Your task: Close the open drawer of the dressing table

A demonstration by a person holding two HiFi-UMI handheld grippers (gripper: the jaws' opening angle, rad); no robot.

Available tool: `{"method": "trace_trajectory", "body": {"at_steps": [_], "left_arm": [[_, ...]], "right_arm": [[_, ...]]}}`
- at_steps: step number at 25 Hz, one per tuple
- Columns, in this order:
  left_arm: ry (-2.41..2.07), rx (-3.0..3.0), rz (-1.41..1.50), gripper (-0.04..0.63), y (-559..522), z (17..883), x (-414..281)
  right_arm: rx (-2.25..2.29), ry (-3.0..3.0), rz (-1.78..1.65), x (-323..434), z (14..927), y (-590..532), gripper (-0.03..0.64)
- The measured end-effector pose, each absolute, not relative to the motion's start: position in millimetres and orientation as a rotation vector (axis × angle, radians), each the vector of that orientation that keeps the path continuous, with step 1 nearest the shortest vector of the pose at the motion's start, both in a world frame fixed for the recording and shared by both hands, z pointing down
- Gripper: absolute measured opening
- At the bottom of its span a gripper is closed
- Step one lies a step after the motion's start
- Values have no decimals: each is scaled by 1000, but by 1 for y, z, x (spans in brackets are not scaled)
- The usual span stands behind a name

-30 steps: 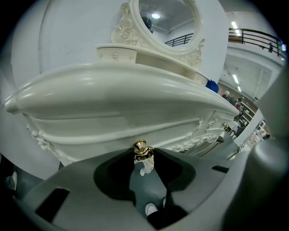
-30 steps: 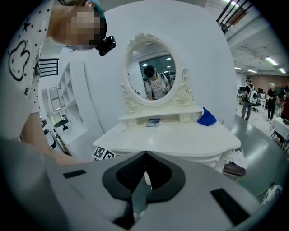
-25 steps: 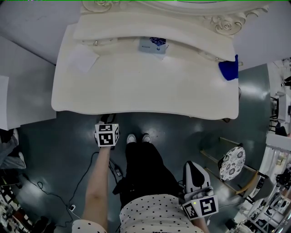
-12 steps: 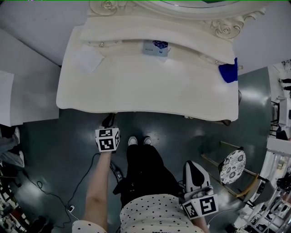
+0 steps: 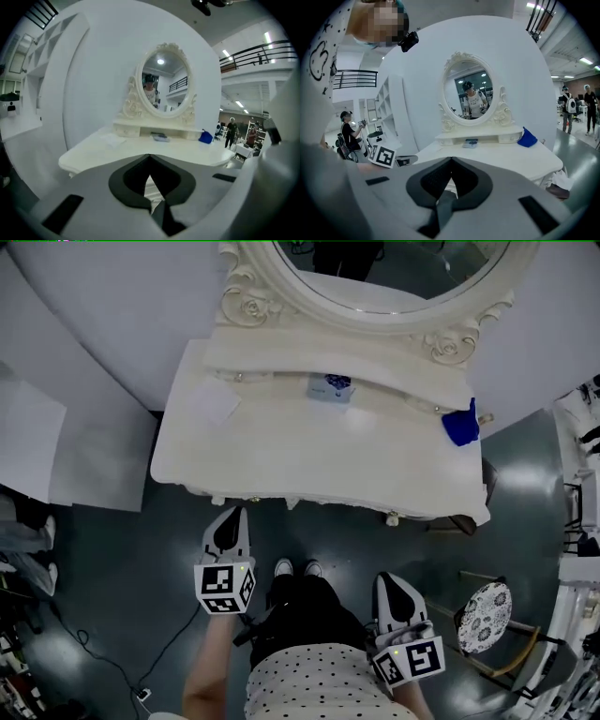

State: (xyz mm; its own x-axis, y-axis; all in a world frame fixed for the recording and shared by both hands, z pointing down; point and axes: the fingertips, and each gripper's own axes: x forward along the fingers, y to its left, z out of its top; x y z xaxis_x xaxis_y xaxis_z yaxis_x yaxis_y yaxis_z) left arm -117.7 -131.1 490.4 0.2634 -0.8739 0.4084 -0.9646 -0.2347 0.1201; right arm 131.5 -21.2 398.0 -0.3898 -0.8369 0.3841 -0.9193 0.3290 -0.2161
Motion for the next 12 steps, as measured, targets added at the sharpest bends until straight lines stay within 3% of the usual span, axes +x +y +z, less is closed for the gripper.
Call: {"method": "trace_trajectory", "body": {"at_steps": [7,12], "left_arm": [[-1828,2438,137,9,-94,332,-95],[-1860,2547,19,9,-61,269,-79]], "right_arm": [[1629,-2544,519,128,352,-39,8],[1658,-2608,450,130,323,-44,8]]}}
